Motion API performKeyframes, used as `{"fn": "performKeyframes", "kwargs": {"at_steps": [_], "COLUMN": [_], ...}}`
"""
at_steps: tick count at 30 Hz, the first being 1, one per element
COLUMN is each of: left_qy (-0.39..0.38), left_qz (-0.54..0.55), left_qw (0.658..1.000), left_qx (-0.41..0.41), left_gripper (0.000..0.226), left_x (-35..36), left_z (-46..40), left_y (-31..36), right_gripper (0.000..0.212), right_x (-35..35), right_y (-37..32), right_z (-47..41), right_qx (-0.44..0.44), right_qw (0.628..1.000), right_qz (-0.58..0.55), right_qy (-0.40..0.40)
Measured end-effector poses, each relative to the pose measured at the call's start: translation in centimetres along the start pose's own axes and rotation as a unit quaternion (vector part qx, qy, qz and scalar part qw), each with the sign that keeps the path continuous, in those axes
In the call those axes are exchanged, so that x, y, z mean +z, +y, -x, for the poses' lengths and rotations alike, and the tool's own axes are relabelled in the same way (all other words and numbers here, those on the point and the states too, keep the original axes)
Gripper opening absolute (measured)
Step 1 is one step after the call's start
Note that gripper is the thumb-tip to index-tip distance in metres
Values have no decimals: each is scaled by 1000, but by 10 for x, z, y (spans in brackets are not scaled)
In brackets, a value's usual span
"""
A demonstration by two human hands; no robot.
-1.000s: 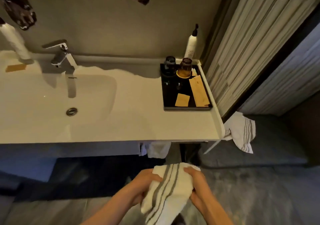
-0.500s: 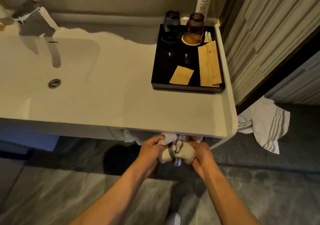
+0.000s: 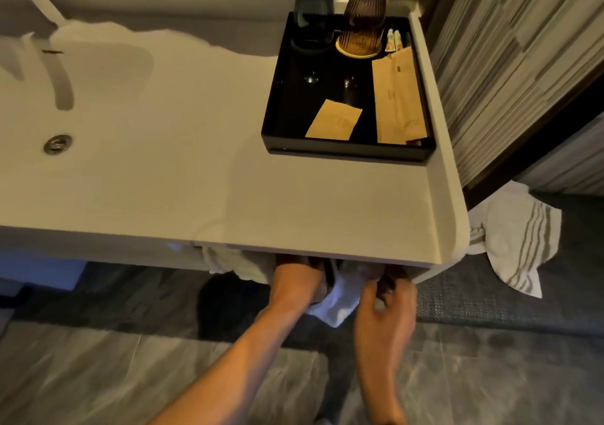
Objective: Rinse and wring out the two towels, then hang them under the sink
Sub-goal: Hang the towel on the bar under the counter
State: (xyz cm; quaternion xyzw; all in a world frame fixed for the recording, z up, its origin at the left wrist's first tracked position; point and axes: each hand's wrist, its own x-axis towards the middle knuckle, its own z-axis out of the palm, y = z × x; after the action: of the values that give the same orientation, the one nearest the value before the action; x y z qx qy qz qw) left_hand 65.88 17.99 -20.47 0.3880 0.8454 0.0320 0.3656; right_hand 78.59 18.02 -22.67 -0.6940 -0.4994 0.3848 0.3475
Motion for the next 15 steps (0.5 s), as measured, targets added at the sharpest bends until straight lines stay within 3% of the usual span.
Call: {"fn": "performKeyframes", "kwargs": {"at_steps": [2,4,6,9,12,15], "left_qy": [8,48,81,122,114,174], "left_qz": [32,65,100,193,224,268], "left_qw": [999,997,992,973,968,947], "left_qx": [-11,-3,13,40,8,-23], "left_gripper": [36,38,34,6,10,11], "left_x": [1,3,5,12,24,16], "left_z": [3,2,8,10,13,21], "left_y": [0,-4,-12,-30,-40,-39], "right_gripper": [42,51,48,42,34,15], "right_x": [6,20,28,27,22,17], "right_y": [15,20,22,19,11,1], "right_z": [13,3,-11,-19,-18,-16], "right_qx": [78,124,115,103,94,76], "right_qw": [993,982,979,980,982,985], "right_qz": [-94,-136,-135,-137,-146,-150], "right_qy": [0,-47,-97,-103,-79,-46]}}
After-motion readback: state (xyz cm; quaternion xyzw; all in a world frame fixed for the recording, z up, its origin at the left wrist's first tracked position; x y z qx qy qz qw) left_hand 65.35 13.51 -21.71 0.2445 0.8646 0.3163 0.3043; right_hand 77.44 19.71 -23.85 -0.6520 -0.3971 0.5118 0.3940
